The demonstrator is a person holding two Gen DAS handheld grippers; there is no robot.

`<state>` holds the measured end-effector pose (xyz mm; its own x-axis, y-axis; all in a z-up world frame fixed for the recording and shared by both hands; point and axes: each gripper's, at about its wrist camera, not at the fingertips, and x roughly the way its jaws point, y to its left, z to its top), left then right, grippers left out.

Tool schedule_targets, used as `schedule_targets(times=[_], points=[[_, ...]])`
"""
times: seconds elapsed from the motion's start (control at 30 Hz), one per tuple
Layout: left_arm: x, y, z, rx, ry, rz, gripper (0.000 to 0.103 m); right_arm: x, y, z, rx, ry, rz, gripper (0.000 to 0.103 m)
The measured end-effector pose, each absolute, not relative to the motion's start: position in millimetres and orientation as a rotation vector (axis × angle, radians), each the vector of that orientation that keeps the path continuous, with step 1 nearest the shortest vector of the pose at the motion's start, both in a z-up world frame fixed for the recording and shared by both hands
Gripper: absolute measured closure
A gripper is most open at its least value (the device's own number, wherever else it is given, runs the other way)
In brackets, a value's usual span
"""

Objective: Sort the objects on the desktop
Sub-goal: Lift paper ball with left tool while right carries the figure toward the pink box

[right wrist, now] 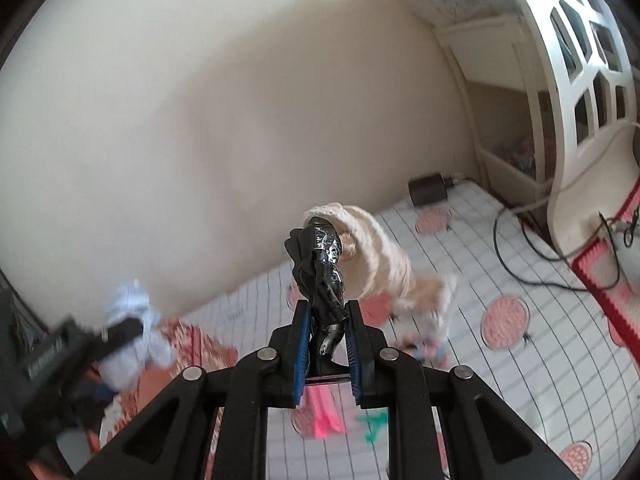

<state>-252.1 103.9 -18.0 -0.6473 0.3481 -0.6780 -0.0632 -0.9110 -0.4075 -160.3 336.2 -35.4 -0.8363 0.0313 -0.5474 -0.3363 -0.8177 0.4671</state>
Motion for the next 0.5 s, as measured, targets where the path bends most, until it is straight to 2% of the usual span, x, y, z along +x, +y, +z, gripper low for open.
schedule_targets(times=[0.2, 0.27, 0.3, 0.33, 0.43, 0.5], points=[[-251.5, 83.3, -29.9, -1.156, -0.543, 2.626, 0.018, -170.2, 310.6, -42.3, -0.813, 0.775, 2.751, 0.084], [-253.2, 75.4, -38.7, -1.167, -0.574, 2.617, 0.018, -179.0, 307.5, -48.0, -0.904, 0.715, 2.727, 0.084], [-253.8, 72.9, -42.3, -1.176, -0.584, 2.616, 0.018, -189.3, 303.5, -62.7, -1.037, 0.649, 2.69, 0.084], [-254.3, 70.5, -45.7, -1.185, -0.597, 2.612, 0.018, -193.1, 302.4, -74.0, -1.102, 0.648, 2.664, 0.085], [-258.8, 60.0, -60.6, -1.235, -0.639, 2.591, 0.018, -196.0, 305.2, -112.2, -1.281, 0.858, 2.566, 0.084], [-261.4, 52.1, -68.0, -1.26, -0.66, 2.593, 0.018, -196.8, 298.1, -124.8, -1.375, 0.824, 2.519, 0.085]])
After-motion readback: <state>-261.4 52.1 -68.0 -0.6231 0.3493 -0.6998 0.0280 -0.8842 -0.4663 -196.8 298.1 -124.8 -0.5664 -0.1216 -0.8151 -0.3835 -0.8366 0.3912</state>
